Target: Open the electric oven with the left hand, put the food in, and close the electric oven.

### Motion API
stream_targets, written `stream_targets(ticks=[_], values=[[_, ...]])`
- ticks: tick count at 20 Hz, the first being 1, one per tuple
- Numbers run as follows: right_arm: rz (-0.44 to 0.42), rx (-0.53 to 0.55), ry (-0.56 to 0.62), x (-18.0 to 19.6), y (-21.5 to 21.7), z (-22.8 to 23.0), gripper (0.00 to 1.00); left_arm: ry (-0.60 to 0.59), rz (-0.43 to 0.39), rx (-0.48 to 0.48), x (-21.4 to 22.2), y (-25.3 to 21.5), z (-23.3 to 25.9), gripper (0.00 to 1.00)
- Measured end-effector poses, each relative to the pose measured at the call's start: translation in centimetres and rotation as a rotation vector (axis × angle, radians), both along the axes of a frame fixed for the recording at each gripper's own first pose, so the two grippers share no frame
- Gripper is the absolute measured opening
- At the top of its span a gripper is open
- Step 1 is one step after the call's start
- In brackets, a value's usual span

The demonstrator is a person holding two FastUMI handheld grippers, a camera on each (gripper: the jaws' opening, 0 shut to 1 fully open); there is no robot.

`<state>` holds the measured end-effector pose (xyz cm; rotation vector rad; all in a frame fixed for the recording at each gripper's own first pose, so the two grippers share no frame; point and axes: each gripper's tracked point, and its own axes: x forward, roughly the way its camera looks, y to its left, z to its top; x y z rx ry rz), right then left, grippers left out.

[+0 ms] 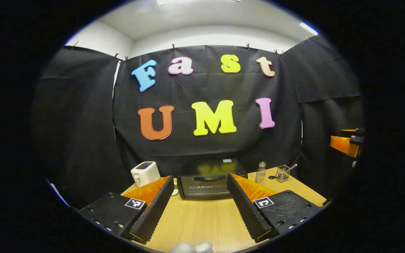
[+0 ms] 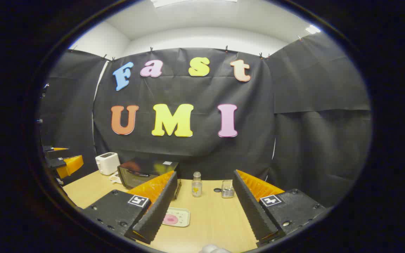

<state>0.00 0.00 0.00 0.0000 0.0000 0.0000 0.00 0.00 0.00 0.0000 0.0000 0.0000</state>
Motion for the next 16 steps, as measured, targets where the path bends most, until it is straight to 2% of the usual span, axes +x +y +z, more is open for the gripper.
stream_targets(ticks=[16], values=[[-0.018, -0.022, 0.006, 1.3, 1.9, 0.3, 0.96, 0.003, -0.02, -0.002, 3.6, 1.3, -0.8, 0.96]])
